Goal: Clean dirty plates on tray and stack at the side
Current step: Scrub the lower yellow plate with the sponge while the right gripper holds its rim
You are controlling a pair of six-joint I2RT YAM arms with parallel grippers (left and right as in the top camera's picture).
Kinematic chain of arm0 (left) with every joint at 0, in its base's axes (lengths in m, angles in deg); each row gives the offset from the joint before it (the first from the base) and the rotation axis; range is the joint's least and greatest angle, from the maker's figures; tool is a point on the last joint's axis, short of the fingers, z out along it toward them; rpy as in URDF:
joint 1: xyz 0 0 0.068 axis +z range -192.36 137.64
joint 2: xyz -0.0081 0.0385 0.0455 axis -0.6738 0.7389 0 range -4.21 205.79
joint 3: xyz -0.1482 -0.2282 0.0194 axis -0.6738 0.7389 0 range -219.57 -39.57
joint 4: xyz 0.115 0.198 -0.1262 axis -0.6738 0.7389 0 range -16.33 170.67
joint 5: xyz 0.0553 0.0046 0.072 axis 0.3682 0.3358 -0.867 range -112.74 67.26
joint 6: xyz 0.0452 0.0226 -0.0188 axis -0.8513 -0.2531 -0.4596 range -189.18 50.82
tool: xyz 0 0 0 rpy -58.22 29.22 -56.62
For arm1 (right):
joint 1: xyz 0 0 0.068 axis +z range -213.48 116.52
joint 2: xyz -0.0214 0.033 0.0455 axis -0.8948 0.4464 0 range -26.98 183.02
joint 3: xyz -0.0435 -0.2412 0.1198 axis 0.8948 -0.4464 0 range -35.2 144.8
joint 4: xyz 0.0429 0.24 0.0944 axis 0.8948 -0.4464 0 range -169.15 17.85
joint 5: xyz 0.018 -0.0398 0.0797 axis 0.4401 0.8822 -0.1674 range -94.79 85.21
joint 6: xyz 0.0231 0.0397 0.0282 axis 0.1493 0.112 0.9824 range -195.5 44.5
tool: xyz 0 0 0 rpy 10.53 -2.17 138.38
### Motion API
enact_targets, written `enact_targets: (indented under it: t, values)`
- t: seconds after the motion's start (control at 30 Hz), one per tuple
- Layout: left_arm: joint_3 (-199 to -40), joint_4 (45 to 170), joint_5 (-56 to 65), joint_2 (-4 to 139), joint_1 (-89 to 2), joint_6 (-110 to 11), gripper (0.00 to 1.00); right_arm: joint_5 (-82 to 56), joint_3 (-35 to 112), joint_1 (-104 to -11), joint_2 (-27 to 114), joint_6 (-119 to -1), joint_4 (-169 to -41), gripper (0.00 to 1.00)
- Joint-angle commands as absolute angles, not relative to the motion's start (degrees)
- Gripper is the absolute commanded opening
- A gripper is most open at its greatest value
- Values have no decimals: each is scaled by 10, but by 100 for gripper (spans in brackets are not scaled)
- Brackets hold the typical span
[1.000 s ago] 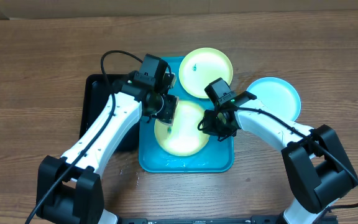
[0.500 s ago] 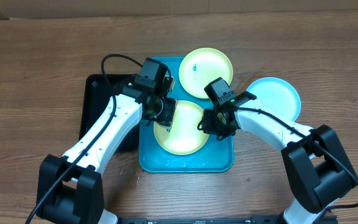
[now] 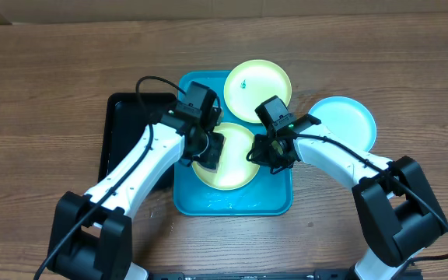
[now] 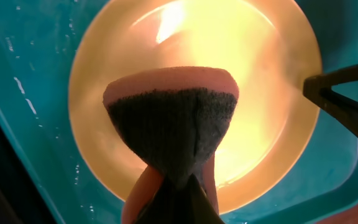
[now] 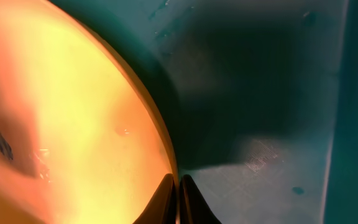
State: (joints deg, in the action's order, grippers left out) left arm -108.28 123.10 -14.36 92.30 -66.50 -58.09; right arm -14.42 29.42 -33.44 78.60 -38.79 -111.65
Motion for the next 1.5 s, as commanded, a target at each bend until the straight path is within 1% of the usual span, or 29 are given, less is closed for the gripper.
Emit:
enact_targets:
  t: [0.0,0.1,0.23,0.3,0.43,1.13,1.33,1.47]
  values:
    - [-1082,1229,-138,918,-677,-564,4,-135,297,-336,778,-334,-1121,4]
    - [-1082,1229,-144,918,-678,-547,4,-134,297,-336,778,-335,-1120,9]
    - [-1082,1229,-157,918,-678,-524,4,-134,297,-336,778,-335,-1116,13]
    - [-1082,1223,-184,921,-678,-519,4,-134,297,-336,778,-335,-1117,12]
    - [-1082,1214,-189,930,-678,-520,4,-134,297,-336,778,-335,-1117,4]
    - [-1082,1173,-178,1064,-678,-520,4,-119,293,-335,778,-337,-1116,4]
    - [-1086,1172,-103,1066,-678,-557,4,-115,287,-335,778,-337,-1114,4]
    - [-1103,1185,-73,1062,-675,-570,4,-115,287,-335,778,-337,-1112,4]
